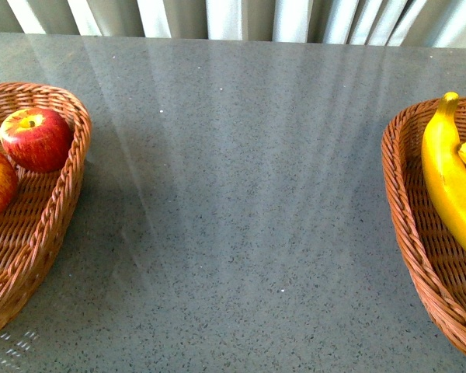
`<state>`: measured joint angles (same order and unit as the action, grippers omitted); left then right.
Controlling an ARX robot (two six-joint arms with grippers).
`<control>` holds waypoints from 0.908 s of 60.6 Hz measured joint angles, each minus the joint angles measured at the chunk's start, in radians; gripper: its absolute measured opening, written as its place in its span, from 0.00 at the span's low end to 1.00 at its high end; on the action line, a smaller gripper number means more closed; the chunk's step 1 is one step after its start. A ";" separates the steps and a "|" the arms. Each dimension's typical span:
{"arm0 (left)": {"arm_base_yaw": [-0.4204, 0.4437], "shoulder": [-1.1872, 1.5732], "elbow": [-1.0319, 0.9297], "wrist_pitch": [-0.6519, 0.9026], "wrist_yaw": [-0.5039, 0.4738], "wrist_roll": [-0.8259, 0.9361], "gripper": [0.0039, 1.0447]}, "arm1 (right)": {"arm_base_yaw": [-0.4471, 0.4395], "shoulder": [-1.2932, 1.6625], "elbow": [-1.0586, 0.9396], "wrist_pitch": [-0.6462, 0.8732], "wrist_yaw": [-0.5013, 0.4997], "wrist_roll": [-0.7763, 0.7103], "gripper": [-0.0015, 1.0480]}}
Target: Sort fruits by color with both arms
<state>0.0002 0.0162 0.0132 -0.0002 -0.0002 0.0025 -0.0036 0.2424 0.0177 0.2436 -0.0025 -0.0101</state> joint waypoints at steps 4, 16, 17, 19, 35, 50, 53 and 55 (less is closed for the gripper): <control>0.000 0.000 0.000 0.000 0.000 0.000 0.91 | 0.000 -0.017 0.000 -0.017 0.000 0.000 0.02; 0.000 0.000 0.000 0.000 0.000 0.000 0.91 | 0.000 -0.084 0.000 -0.085 0.000 0.000 0.02; 0.000 0.000 0.000 0.000 0.000 0.000 0.91 | 0.000 -0.097 0.000 -0.103 0.000 0.000 0.02; 0.000 0.000 0.000 0.000 0.000 0.000 0.91 | 0.000 -0.150 0.000 -0.182 -0.001 0.000 0.02; 0.000 0.000 0.000 0.000 0.000 0.000 0.91 | 0.002 -0.235 0.000 -0.241 0.003 0.000 0.02; 0.000 0.000 0.000 0.000 0.000 0.000 0.91 | 0.002 -0.236 0.000 -0.242 0.003 0.000 0.11; 0.000 0.000 0.000 0.000 0.000 0.000 0.91 | 0.002 -0.236 0.000 -0.242 0.003 0.000 0.20; 0.000 0.000 0.000 0.000 0.000 0.000 0.91 | 0.002 -0.237 0.000 -0.242 0.003 0.000 0.26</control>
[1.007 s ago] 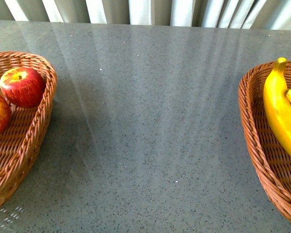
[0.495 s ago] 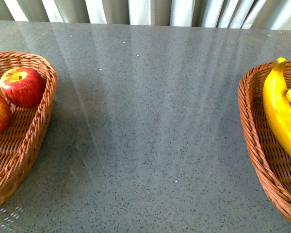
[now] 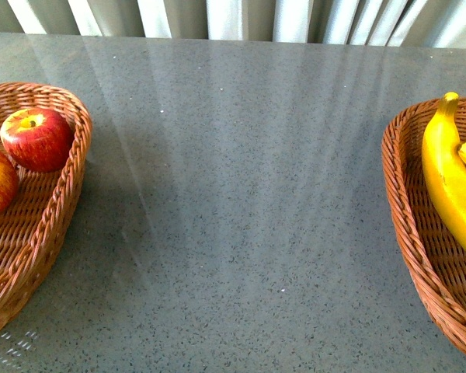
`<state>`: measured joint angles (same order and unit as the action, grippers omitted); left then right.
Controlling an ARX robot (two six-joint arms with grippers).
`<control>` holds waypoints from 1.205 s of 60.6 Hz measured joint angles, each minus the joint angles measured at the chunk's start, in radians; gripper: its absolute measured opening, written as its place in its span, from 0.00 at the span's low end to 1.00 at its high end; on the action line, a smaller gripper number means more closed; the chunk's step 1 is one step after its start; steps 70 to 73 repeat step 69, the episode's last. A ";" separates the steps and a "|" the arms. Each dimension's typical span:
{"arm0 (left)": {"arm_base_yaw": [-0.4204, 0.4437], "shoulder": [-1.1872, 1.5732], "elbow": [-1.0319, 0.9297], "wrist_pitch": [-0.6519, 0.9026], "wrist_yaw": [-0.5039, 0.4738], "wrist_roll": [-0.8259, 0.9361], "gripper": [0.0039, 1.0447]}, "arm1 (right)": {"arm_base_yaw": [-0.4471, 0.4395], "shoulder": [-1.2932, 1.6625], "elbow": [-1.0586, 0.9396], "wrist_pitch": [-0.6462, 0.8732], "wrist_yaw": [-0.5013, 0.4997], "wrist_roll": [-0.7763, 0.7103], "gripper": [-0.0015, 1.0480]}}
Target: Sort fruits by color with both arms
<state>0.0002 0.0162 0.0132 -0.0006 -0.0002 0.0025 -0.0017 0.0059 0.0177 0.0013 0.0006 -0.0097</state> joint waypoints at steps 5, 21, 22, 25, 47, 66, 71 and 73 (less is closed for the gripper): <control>0.000 0.000 0.000 0.000 0.000 0.000 0.91 | 0.000 0.000 0.000 0.000 0.000 0.000 0.40; 0.000 0.000 0.000 0.000 0.000 0.000 0.91 | 0.000 0.000 0.000 0.000 0.000 0.000 0.83; 0.000 0.000 0.000 0.000 0.000 0.000 0.91 | 0.000 0.000 0.000 0.000 0.000 0.000 0.86; 0.000 0.000 0.000 0.000 0.000 0.000 0.91 | 0.000 0.000 0.000 0.000 0.000 0.001 0.93; 0.000 0.000 0.000 0.000 0.000 0.000 0.91 | 0.000 0.000 0.000 0.000 0.000 0.002 0.91; 0.000 0.000 0.000 0.000 0.000 0.000 0.91 | 0.000 0.000 0.000 0.000 0.000 0.002 0.91; 0.000 0.000 0.000 0.000 0.000 0.000 0.91 | 0.000 0.000 0.000 0.000 0.000 0.002 0.91; 0.000 0.000 0.000 0.000 0.000 0.000 0.91 | 0.000 0.000 0.000 0.000 0.000 0.002 0.91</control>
